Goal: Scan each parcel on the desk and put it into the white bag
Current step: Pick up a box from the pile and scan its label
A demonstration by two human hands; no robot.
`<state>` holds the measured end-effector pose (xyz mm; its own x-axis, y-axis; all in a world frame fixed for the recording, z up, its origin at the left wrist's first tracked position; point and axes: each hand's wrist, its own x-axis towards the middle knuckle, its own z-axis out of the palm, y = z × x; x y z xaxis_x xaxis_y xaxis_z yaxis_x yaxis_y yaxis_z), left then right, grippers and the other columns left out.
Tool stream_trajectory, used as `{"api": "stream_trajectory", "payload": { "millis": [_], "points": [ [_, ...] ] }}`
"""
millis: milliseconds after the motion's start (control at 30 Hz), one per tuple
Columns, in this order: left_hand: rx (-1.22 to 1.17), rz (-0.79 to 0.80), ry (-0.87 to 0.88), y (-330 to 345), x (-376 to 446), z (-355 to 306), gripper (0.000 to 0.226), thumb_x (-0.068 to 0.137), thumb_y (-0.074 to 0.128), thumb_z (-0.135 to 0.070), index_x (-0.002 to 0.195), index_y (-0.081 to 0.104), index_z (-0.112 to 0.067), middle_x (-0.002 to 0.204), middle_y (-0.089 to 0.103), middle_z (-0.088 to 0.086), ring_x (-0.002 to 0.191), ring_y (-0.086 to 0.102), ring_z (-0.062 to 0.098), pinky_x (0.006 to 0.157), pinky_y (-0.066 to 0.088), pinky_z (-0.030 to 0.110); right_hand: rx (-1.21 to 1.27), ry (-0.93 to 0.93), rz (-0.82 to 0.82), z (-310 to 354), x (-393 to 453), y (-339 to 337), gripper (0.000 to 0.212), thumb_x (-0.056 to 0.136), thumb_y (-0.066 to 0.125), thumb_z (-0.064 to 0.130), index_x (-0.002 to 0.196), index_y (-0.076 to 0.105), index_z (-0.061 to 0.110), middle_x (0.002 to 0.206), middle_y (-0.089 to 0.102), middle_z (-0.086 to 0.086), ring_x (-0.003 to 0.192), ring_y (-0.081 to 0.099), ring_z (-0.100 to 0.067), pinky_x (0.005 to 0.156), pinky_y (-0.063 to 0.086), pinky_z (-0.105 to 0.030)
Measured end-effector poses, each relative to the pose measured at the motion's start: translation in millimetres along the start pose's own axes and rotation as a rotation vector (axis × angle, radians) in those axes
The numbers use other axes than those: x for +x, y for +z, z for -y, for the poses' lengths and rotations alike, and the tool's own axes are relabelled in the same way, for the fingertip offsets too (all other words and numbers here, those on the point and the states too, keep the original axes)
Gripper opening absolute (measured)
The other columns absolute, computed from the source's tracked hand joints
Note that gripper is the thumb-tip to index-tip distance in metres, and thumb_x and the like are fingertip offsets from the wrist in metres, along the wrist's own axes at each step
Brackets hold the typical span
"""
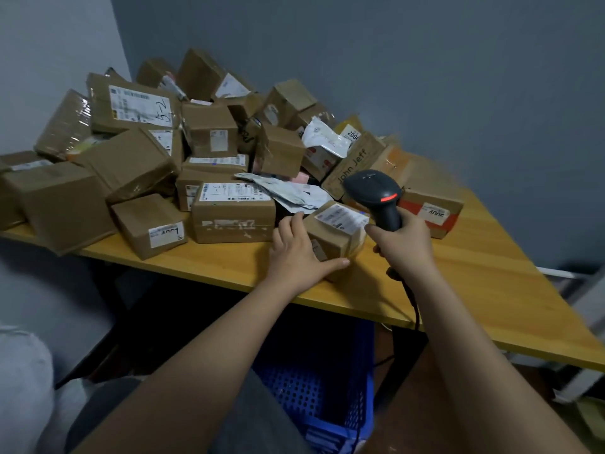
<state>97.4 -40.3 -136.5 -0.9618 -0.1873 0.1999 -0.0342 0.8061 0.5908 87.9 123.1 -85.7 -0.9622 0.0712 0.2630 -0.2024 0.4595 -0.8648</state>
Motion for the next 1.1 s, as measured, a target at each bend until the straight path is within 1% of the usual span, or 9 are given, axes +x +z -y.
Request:
{"api": "stream_trajectory", "payload": {
  "millis": [133, 300, 400, 500, 600, 733, 933, 1000, 1100],
  "points": [
    [0.008, -0.038, -0.131, 16, 2, -18, 0.127, 0.063, 0.070, -0.073, 0.151, 0.001, -0.012, 0.154, 0.010, 0.009, 0.141, 0.014, 0.029, 0.111, 0.026, 0.043, 0.002, 0.017, 0.062, -14, 7, -8, 0.018, 0.086, 0.067, 0.015, 0.098, 0.056, 0.024, 0.076, 0.061, -0.001, 0.059, 0.061, -0.016, 0.049, 0.043, -0.027],
    [-0.066, -0.060, -0.140, 15, 1, -26, 0.112, 0.068, 0.073, -0.064, 0.145, 0.014, -0.008, 0.145, 0.024, 0.011, 0.135, 0.023, 0.028, 0.109, 0.029, 0.036, 0.042, 0.023, 0.104, -17, 9, -16, 0.023, 0.087, 0.069, 0.014, 0.105, 0.057, 0.020, 0.084, 0.064, -0.003, 0.063, 0.062, -0.017, 0.059, 0.052, -0.030],
    [-0.073, -0.091, -0.051, -3, -14, -18, 0.110, 0.067, 0.077, -0.059, 0.145, 0.013, -0.013, 0.143, 0.022, 0.006, 0.134, 0.021, 0.023, 0.109, 0.028, 0.034, 0.124, 0.011, 0.123, -11, 4, -18, 0.017, 0.087, 0.069, 0.013, 0.101, 0.060, 0.018, 0.084, 0.065, -0.005, 0.064, 0.062, -0.017, 0.062, 0.053, -0.033],
    [-0.049, -0.186, 0.078, -29, -43, 0, 0.112, 0.063, 0.081, -0.055, 0.145, 0.014, -0.018, 0.141, 0.022, 0.002, 0.132, 0.019, 0.018, 0.110, 0.026, 0.033, 0.203, -0.013, 0.167, 0, -9, -15, 0.015, 0.087, 0.069, 0.013, 0.098, 0.061, 0.017, 0.079, 0.064, -0.005, 0.060, 0.058, -0.014, 0.054, 0.049, -0.027],
    [-0.022, -0.339, 0.141, -60, -69, 25, 0.110, 0.060, 0.081, -0.053, 0.144, 0.022, -0.015, 0.139, 0.026, 0.003, 0.129, 0.022, 0.018, 0.109, 0.023, 0.031, 0.240, -0.033, 0.229, 20, -24, 3, 0.012, 0.087, 0.069, 0.014, 0.095, 0.061, 0.016, 0.072, 0.061, -0.005, 0.055, 0.056, -0.013, 0.050, 0.045, -0.028],
    [0.084, -0.584, 0.114, -114, -89, 59, 0.106, 0.060, 0.081, -0.051, 0.140, 0.030, -0.005, 0.136, 0.033, 0.011, 0.124, 0.026, 0.021, 0.106, 0.021, 0.029, 0.317, -0.047, 0.359, 55, -47, 45, 0.012, 0.085, 0.070, 0.016, 0.093, 0.062, 0.011, 0.063, 0.052, -0.008, 0.052, 0.049, -0.018, 0.050, 0.037, -0.034],
    [0.308, -0.604, 0.027, -186, -91, 119, 0.112, 0.059, 0.088, -0.037, 0.144, 0.026, -0.001, 0.143, 0.033, 0.016, 0.130, 0.029, 0.032, 0.111, 0.023, 0.038, 0.347, -0.081, 0.554, 106, -71, 108, 0.011, 0.087, 0.068, 0.015, 0.083, 0.060, 0.008, 0.058, 0.048, -0.008, 0.050, 0.044, -0.019, 0.053, 0.035, -0.032],
    [0.342, -0.589, 0.000, -201, -91, 138, 0.112, 0.059, 0.090, -0.030, 0.146, 0.025, -0.001, 0.146, 0.031, 0.017, 0.133, 0.028, 0.034, 0.112, 0.025, 0.043, 0.331, -0.090, 0.612, 124, -76, 127, 0.014, 0.088, 0.067, 0.015, 0.078, 0.058, 0.009, 0.055, 0.047, -0.005, 0.048, 0.043, -0.017, 0.053, 0.034, -0.032],
    [0.340, -0.588, 0.002, -216, -86, 159, 0.111, 0.059, 0.088, -0.024, 0.146, 0.024, -0.003, 0.148, 0.029, 0.014, 0.137, 0.026, 0.033, 0.114, 0.025, 0.045, 0.270, -0.139, 0.655, 141, -78, 148, 0.015, 0.089, 0.065, 0.018, 0.079, 0.057, 0.011, 0.061, 0.048, -0.007, 0.054, 0.046, -0.019, 0.057, 0.036, -0.032]
  ]
}}
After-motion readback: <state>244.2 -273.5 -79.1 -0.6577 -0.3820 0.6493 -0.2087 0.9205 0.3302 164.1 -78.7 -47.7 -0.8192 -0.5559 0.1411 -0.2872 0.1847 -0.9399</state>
